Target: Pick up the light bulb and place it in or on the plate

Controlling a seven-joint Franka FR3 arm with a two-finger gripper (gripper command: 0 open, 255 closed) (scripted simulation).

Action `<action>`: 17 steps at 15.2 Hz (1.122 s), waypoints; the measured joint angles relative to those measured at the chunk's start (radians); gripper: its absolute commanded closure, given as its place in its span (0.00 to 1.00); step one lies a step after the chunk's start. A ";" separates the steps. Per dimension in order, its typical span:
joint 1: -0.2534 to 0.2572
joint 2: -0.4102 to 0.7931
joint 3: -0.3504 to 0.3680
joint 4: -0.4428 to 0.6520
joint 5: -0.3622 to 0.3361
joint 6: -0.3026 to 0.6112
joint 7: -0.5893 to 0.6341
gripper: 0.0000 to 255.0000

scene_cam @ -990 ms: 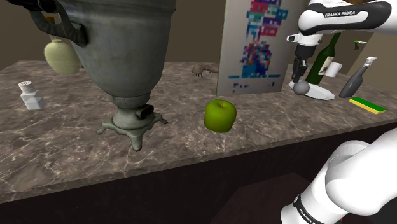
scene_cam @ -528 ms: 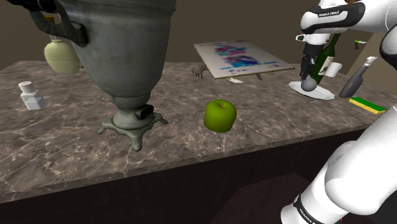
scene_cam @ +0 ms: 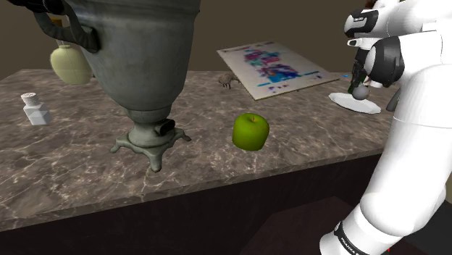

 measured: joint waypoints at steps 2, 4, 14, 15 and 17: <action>-0.060 0.063 0.014 0.051 0.052 -0.006 -0.041 1.00; -0.070 0.077 0.019 0.039 0.065 0.016 -0.050 1.00; -0.042 0.072 0.027 -0.085 0.072 0.154 -0.049 1.00; -0.042 0.074 0.028 -0.085 0.074 0.157 -0.051 1.00; -0.040 0.071 0.027 -0.089 0.072 0.158 -0.050 1.00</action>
